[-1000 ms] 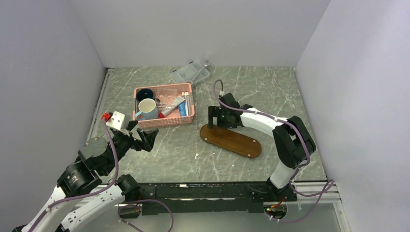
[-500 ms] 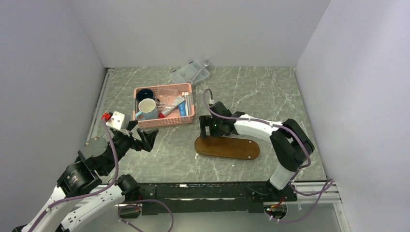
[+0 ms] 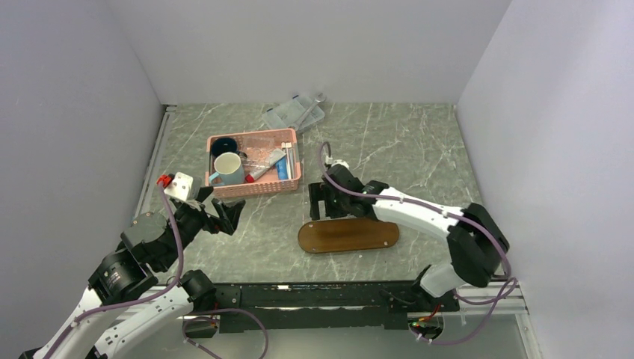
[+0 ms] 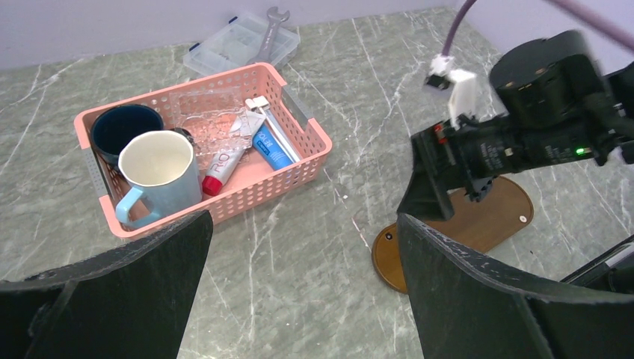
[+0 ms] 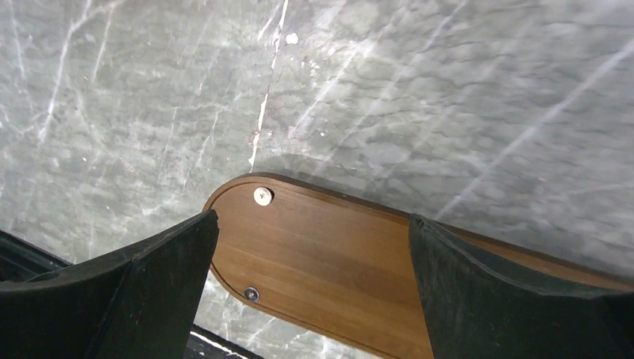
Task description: Prepare toiletry sets of a toothbrush and toothpaste on the tray
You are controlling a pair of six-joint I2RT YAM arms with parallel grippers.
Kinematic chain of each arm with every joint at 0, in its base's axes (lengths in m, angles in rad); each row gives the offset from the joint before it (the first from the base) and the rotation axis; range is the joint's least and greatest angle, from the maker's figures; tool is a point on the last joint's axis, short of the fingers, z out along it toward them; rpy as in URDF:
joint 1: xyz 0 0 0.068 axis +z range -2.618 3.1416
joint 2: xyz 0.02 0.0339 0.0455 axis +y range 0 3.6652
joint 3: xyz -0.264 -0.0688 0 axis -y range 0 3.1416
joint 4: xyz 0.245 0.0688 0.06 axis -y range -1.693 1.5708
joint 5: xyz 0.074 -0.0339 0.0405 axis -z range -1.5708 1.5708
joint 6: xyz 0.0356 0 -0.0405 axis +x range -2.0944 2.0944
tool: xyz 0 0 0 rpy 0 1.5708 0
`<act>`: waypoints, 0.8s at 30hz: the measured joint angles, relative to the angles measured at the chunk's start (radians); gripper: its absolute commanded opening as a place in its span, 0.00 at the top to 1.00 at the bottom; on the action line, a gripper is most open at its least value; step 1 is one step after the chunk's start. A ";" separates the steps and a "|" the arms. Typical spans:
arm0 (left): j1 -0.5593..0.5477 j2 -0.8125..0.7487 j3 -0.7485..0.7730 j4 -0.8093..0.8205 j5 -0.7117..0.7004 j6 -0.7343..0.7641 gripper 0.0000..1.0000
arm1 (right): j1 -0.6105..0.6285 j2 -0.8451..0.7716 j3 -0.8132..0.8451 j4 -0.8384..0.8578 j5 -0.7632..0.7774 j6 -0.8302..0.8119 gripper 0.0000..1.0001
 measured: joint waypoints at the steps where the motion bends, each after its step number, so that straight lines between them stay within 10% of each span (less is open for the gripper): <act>1: 0.000 0.001 0.000 0.000 0.000 0.000 0.01 | 0.000 -0.022 0.000 -0.011 0.016 0.001 0.00; 24: 0.000 0.064 -0.054 -0.030 0.111 -0.131 0.01 | -0.188 -0.477 -0.196 -0.381 0.340 0.038 0.00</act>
